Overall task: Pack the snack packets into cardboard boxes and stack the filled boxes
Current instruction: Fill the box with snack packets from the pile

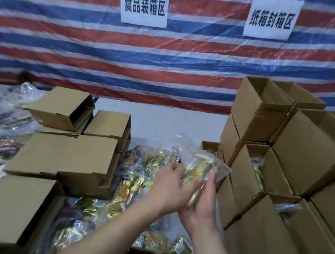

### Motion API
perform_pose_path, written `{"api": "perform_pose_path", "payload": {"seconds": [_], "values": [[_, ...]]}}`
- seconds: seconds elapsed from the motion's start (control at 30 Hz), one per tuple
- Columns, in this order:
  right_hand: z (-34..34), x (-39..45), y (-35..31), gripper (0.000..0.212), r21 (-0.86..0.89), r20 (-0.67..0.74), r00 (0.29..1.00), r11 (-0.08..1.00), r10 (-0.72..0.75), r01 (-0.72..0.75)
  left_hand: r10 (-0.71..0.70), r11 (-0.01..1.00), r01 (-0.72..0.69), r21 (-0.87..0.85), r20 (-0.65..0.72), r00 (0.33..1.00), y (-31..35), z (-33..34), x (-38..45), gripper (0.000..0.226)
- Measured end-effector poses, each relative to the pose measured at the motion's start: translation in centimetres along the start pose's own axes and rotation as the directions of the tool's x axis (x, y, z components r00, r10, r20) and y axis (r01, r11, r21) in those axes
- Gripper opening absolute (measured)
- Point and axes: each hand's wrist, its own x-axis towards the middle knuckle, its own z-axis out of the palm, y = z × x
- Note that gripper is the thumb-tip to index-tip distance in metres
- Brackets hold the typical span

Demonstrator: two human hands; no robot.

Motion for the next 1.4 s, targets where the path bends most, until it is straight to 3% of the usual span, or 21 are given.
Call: {"api": "perform_pose_path", "payload": {"seconds": [0.07, 0.23, 0.3, 0.37, 0.47, 0.53, 0.67, 0.77, 0.93, 1.03, 1.17, 1.27, 1.33, 1.4], "values": [[0.7, -0.2, -0.3, 0.091, 0.014, 0.046, 0.999, 1.0, 0.003, -0.003, 0.045, 0.983, -0.03, 0.179, -0.079, 0.996, 0.3, 0.2, -0.6, 0.072], [0.1, -1.0, -1.6, 0.084, -0.097, 0.188, 0.982, 0.995, 0.017, 0.001, 0.152, 0.972, -0.144, 0.186, -0.03, 0.988, 0.8, -0.8, -1.2, 0.079], [-0.3, -1.1, -1.9, 0.082, -0.097, 0.196, 0.981, 0.995, 0.007, 0.012, 0.162, 0.982, -0.163, 0.096, 0.025, 0.987, 1.0, -1.5, -1.6, 0.082], [-0.7, -1.3, -2.1, 0.078, -0.103, 0.192, 0.981, 0.993, -0.03, 0.051, 0.149, 0.984, -0.141, -0.111, 0.068, 0.987, 0.9, -2.3, -1.9, 0.079], [-1.3, -1.9, -2.8, 0.046, -0.16, 0.269, 0.961, 0.98, -0.07, 0.116, 0.125, 0.923, -0.113, -0.368, 0.007, 0.992, -0.7, -3.5, -2.5, 0.054], [-2.0, -2.5, -3.3, 0.044, -0.297, 0.233, 0.968, 0.941, -0.091, 0.16, 0.068, 0.915, -0.08, -0.395, -0.043, 0.997, -3.2, -3.7, -3.7, 0.032], [-3.9, -3.7, -3.3, 0.066, -0.542, 0.146, 0.974, 0.81, -0.171, 0.223, -0.071, 0.939, 0.078, -0.335, 0.033, 0.997, -9.9, -1.6, -7.4, 0.016], [-5.2, -4.8, -2.4, 0.084, -0.651, 0.193, 0.964, 0.711, -0.185, 0.267, -0.131, 0.949, 0.17, -0.265, 0.158, 0.979, -14.1, 1.2, -10.2, 0.03], [-6.2, -6.2, -0.3, 0.066, -0.825, 0.275, 0.951, 0.472, -0.144, 0.31, -0.236, 0.939, 0.297, -0.174, 0.305, 0.923, -17.8, 5.1, -12.4, 0.056], [-6.2, -6.4, 0.8, 0.048, -0.887, 0.343, 0.939, 0.326, -0.01, 0.328, -0.259, 0.932, 0.32, -0.171, 0.305, 0.917, -18.2, 6.4, -12.6, 0.055], [-6.2, -6.7, 2.0, 0.053, -0.936, 0.351, 0.892, 0.123, 0.285, 0.329, -0.25, 0.9, 0.338, -0.274, 0.313, 0.917, -18.2, 7.5, -12.6, 0.043], [-6.6, -6.4, 3.2, 0.042, -0.926, 0.275, 0.818, -0.09, 0.506, 0.367, -0.251, 0.895, 0.344, -0.283, 0.319, 0.914, -18.4, 8.1, -12.7, 0.057], [-7.2, -6.0, 3.9, 0.033, -0.897, 0.193, 0.789, -0.221, 0.584, 0.383, -0.268, 0.886, 0.364, -0.287, 0.323, 0.908, -18.8, 8.3, -12.8, 0.067], [-7.5, -5.5, 4.4, 0.032, -0.879, 0.095, 0.776, -0.312, 0.624, 0.359, -0.275, 0.882, 0.369, -0.292, 0.315, 0.908, -19.0, 8.6, -12.7, 0.062]]}}
